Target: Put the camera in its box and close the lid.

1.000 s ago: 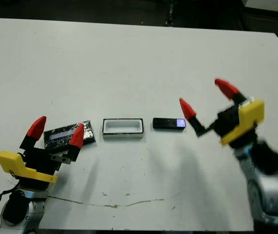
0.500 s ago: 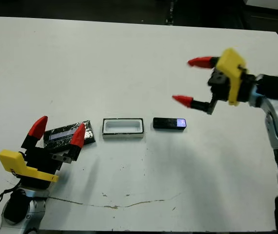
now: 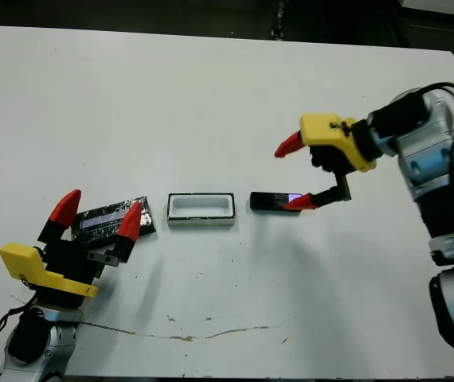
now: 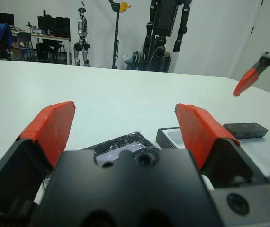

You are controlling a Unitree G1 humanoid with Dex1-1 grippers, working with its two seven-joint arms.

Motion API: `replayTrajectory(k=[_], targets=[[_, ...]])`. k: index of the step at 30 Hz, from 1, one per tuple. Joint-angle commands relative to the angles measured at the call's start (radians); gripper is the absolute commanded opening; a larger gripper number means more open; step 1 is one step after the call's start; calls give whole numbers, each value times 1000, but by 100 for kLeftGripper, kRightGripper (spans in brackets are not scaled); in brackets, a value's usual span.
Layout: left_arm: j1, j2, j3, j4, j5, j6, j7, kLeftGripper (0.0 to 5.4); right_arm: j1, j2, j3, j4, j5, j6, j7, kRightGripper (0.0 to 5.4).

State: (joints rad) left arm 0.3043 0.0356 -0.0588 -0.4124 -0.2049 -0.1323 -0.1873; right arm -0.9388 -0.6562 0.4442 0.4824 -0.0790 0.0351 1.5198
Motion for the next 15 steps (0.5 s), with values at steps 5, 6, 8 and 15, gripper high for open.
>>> replayTrajectory(k=[5, 6, 8, 15], targets=[[14, 0, -1, 10, 1, 2, 2, 539, 2, 39, 3, 37, -52, -14, -55, 540], [14, 0, -1, 9, -1, 3, 1, 539, 6, 46, -1, 46, -55, -32, -68, 540], [16, 2, -2, 8, 4, 3, 1, 539, 14, 55, 0, 57, -68, -49, -96, 540], [18, 6, -2, 2, 4, 11, 1, 539, 28, 73, -11, 120, -81, -164, -155, 540]])
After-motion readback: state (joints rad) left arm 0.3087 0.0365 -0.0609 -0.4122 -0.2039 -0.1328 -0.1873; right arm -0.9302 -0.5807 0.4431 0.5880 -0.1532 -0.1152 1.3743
